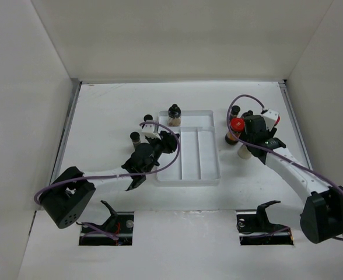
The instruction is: Organize the condiment bottles
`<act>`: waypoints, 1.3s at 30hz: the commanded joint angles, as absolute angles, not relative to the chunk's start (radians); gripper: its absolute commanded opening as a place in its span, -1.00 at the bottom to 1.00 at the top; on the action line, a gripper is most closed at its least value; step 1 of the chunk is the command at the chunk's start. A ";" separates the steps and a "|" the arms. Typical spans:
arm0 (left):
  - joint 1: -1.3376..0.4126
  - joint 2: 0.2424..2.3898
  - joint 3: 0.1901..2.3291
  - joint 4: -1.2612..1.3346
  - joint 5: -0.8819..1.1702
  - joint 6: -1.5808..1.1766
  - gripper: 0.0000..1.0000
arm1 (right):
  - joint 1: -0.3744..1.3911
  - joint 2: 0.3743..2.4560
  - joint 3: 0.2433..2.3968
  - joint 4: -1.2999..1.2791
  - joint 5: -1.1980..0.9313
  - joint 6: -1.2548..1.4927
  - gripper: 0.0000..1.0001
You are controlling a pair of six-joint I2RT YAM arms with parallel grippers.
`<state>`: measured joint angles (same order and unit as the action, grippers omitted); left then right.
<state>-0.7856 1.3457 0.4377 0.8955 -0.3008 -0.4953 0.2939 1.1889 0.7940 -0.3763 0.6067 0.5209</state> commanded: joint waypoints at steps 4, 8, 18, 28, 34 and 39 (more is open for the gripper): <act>-0.778 1.338 0.423 0.986 -0.290 -0.502 -0.16 | 0.333 1.097 0.798 -0.354 0.661 0.531 0.06; -0.778 1.338 0.419 0.994 -0.295 -0.505 -0.16 | 0.444 0.996 0.847 -0.506 0.676 0.574 -0.01; -0.772 1.316 0.391 1.026 -0.336 -0.495 -0.16 | 0.653 1.112 1.109 -0.496 0.649 0.533 0.03; -0.777 1.331 0.388 1.029 -0.345 -0.485 -0.17 | 0.654 1.515 1.350 -0.055 0.497 0.381 0.03; -0.777 1.325 0.382 1.029 -0.354 -0.483 -0.17 | 0.630 1.724 1.512 0.005 0.462 0.364 0.03; -0.780 1.335 0.387 1.031 -0.353 -0.483 -0.17 | 0.607 1.821 1.568 0.015 0.466 0.350 0.04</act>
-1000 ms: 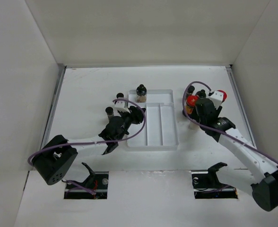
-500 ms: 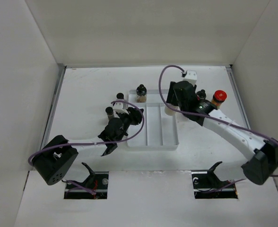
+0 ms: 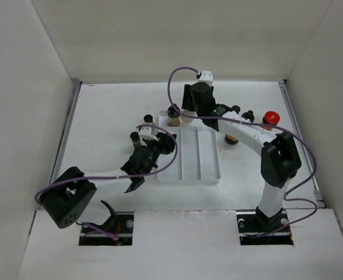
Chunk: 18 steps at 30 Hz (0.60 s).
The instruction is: Organize the condiment bottles
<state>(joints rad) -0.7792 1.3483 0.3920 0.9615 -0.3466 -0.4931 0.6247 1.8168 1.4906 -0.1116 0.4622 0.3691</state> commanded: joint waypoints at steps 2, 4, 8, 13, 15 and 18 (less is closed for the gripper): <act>-0.778 1.338 0.388 1.031 -0.350 -0.489 -0.16 | 0.596 1.841 1.568 0.023 0.462 0.354 0.05; -0.778 1.344 0.391 1.031 -0.347 -0.491 -0.16 | 0.585 1.862 1.569 0.031 0.457 0.362 0.05; -0.778 1.353 0.396 1.031 -0.344 -0.494 -0.16 | 0.581 1.905 1.577 0.038 0.434 0.368 0.09; -0.778 1.351 0.394 1.031 -0.344 -0.494 -0.16 | 0.585 1.956 1.575 0.029 0.433 0.387 0.22; -0.778 1.353 0.396 1.031 -0.342 -0.494 -0.16 | 0.585 1.963 1.568 0.028 0.434 0.393 0.33; -0.780 1.351 0.394 1.029 -0.345 -0.494 -0.15 | 0.587 1.953 1.557 0.028 0.445 0.399 0.57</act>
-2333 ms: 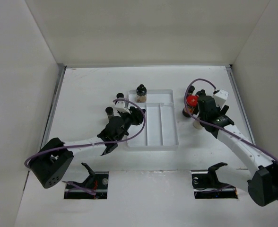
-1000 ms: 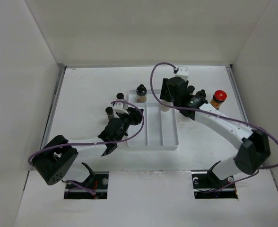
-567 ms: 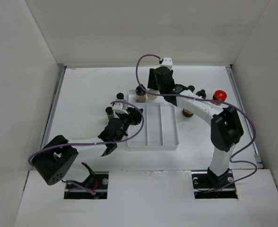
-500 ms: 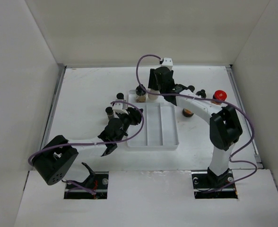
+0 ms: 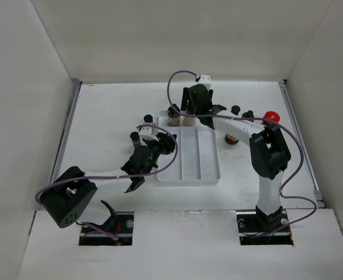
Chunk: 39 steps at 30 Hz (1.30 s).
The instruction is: Organize the condiment bottles
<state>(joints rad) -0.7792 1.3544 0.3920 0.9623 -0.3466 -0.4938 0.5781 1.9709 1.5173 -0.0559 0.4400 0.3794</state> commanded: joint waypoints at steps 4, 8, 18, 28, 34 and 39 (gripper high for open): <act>-0.782 1.351 0.394 1.031 -0.345 -0.495 -0.13 | 0.590 1.872 1.542 0.025 0.442 0.388 0.89; -0.782 1.350 0.394 1.029 -0.347 -0.495 -0.12 | 0.588 1.744 1.494 0.014 0.439 0.364 0.95; -0.786 1.350 0.393 1.031 -0.347 -0.495 -0.11 | 0.374 1.399 1.125 -0.090 0.643 0.448 -0.09; -0.786 1.347 0.393 1.031 -0.344 -0.503 -0.10 | 0.249 1.385 1.037 -0.153 0.603 0.469 0.61; -0.788 1.348 0.393 1.031 -0.342 -0.505 -0.10 | 0.208 1.452 1.104 -0.167 0.491 0.482 0.66; -0.788 1.348 0.393 1.031 -0.342 -0.505 -0.10 | 0.200 1.512 1.146 -0.181 0.460 0.483 0.70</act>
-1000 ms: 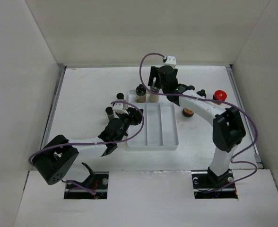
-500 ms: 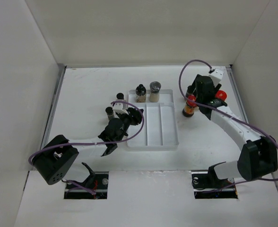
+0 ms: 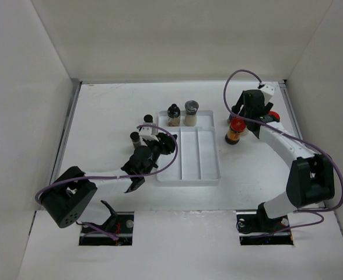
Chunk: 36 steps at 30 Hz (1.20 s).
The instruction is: Organize the condiment bottles
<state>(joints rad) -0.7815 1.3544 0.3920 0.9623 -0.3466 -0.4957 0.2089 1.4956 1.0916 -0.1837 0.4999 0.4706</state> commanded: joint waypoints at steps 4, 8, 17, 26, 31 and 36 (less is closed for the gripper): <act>-0.788 1.348 0.393 1.031 -0.342 -0.505 -0.10 | 0.179 1.549 1.163 -0.195 0.454 0.486 0.70; -0.788 1.351 0.394 1.031 -0.342 -0.505 -0.10 | 0.165 1.562 1.161 -0.196 0.482 0.488 0.69; -0.785 1.356 0.394 1.031 -0.342 -0.509 -0.10 | 0.157 1.604 1.161 -0.198 0.457 0.485 0.64; -0.783 1.356 0.394 1.031 -0.342 -0.509 -0.10 | 0.148 1.628 1.164 -0.170 0.440 0.499 0.36; -0.783 1.358 0.394 1.031 -0.342 -0.511 -0.10 | 0.153 1.563 1.158 -0.150 0.506 0.486 0.12; -0.783 1.356 0.394 1.031 -0.342 -0.511 -0.10 | 0.160 1.465 1.160 -0.144 0.575 0.457 0.09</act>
